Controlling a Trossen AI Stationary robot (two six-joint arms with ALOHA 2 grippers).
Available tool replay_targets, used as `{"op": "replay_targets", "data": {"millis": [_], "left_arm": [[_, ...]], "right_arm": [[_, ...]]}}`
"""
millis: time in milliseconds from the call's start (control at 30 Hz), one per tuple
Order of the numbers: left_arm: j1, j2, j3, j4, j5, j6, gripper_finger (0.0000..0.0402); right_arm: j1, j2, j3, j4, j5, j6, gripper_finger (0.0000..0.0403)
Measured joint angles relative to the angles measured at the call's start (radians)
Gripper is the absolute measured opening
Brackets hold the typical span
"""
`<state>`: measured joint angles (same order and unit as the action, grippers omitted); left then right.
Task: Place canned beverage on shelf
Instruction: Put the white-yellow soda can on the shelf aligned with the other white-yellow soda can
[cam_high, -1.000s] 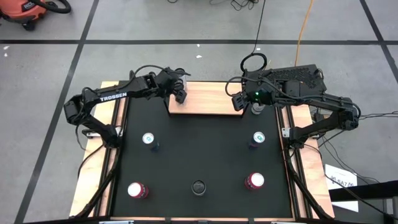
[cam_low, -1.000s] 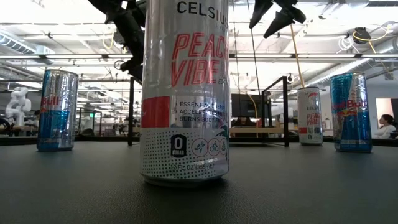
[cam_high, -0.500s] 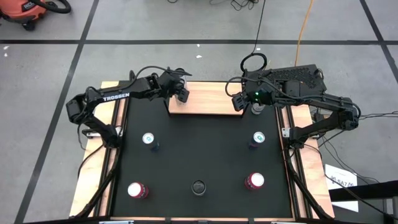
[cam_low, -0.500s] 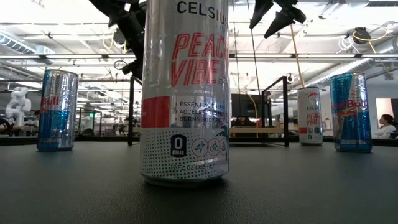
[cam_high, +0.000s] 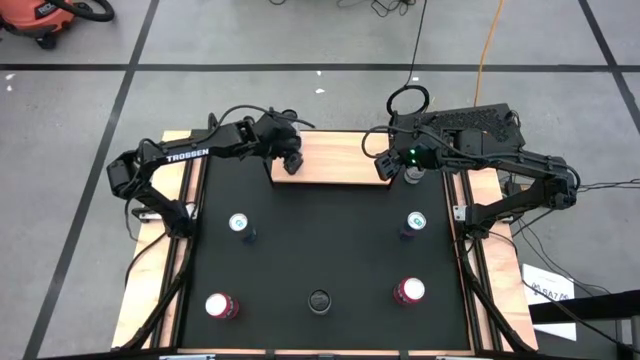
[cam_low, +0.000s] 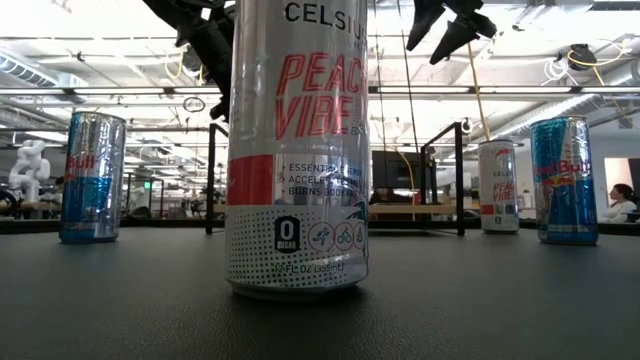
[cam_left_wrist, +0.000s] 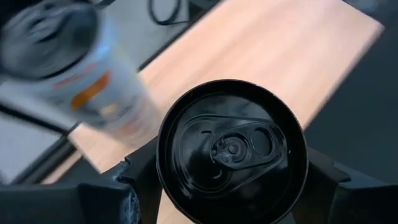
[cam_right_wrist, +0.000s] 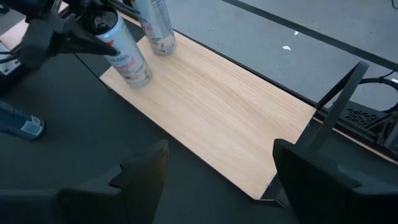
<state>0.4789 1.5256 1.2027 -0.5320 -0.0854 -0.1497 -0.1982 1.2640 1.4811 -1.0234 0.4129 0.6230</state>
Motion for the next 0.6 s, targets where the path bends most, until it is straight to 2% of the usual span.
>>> {"op": "replay_targets", "data": {"millis": [167, 600], "left_arm": [[0.003, -0.001, 0.001, 0.000, 0.038, 0.149, 0.0251], [0.119, -0.036, -0.003, -0.039, 0.170, 0.247, 0.0251]], "right_arm": [[-0.007, 0.000, 0.000, 0.000, -0.001, -0.011, 0.0281], [-0.040, 0.000, 0.000, 0.001, -0.028, -0.037, 0.0281]]}}
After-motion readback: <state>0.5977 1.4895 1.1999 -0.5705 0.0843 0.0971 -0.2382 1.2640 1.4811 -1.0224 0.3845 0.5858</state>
